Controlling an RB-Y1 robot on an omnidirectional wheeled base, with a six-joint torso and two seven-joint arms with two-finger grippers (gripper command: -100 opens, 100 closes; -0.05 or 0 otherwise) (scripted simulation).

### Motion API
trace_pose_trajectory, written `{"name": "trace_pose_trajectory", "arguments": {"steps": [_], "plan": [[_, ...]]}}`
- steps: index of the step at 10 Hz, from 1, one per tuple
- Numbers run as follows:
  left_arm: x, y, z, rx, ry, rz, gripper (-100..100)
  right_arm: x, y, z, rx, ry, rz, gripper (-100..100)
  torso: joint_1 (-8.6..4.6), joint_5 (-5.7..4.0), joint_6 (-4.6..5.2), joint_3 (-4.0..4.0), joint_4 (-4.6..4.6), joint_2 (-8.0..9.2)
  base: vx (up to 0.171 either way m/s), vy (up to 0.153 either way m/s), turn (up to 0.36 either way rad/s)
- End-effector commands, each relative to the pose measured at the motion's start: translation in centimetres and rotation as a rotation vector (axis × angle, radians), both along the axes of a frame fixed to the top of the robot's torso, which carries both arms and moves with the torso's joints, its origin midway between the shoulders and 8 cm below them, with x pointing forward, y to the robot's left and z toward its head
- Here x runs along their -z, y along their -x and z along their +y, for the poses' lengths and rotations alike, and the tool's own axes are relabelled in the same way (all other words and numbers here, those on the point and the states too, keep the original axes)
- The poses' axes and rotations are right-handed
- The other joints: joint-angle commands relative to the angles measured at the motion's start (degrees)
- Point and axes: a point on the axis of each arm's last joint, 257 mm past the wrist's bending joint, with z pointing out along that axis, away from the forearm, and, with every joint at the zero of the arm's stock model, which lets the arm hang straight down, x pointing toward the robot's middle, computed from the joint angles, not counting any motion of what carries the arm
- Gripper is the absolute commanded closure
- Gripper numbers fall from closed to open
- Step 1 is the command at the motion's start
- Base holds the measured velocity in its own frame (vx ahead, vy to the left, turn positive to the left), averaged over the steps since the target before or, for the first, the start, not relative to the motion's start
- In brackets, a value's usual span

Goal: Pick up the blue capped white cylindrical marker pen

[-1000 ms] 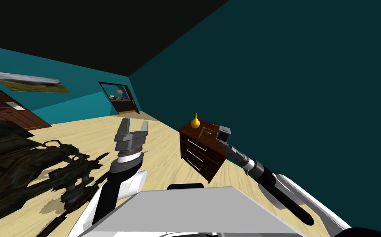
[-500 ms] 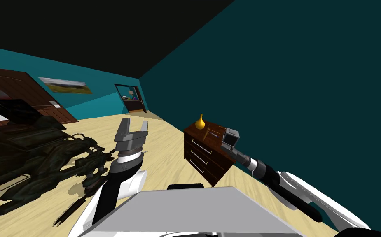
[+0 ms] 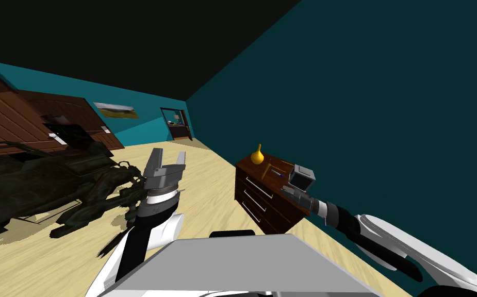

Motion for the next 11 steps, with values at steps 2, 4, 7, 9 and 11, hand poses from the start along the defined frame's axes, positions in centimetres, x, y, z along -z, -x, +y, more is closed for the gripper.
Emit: {"name": "trace_pose_trajectory", "arguments": {"steps": [2,4,7,9,11], "plan": [[0.0,0.0,0.0,0.0,0.0,0.0,0,2.5,0.8,-3.3,0.007,0.101,0.089,-100,-0.04,-0.01,0.05,-0.01,-0.01,-0.02,0.07,0.023,0.144],[0.0,0.0,0.0,0.0,0.0,0.0,0,4.1,1.5,-5.5,0.008,0.172,0.15,-100,-0.04,-0.01,0.04,-0.02,-0.01,-0.02,0.066,0.022,0.193],[0.0,0.0,0.0,0.0,0.0,0.0,0,5.4,2.2,-7.9,0.006,0.25,0.215,-100,-0.04,-0.01,0.02,-0.04,-0.02,-0.06,0.066,0.014,0.134],[0.0,0.0,0.0,0.0,0.0,0.0,0,6.7,3.2,-10.4,0.013,0.317,0.277,-100,0.0,0.0,0.01,-0.04,-0.01,-0.06,0.072,0.021,0.162],[0.0,0.0,0.0,0.0,0.0,0.0,0,8.8,5.5,-14.9,0.031,0.426,0.394,-100,-0.06,-0.01,0.0,-0.07,-0.03,-0.1,0.1,0.011,0.295]]}}
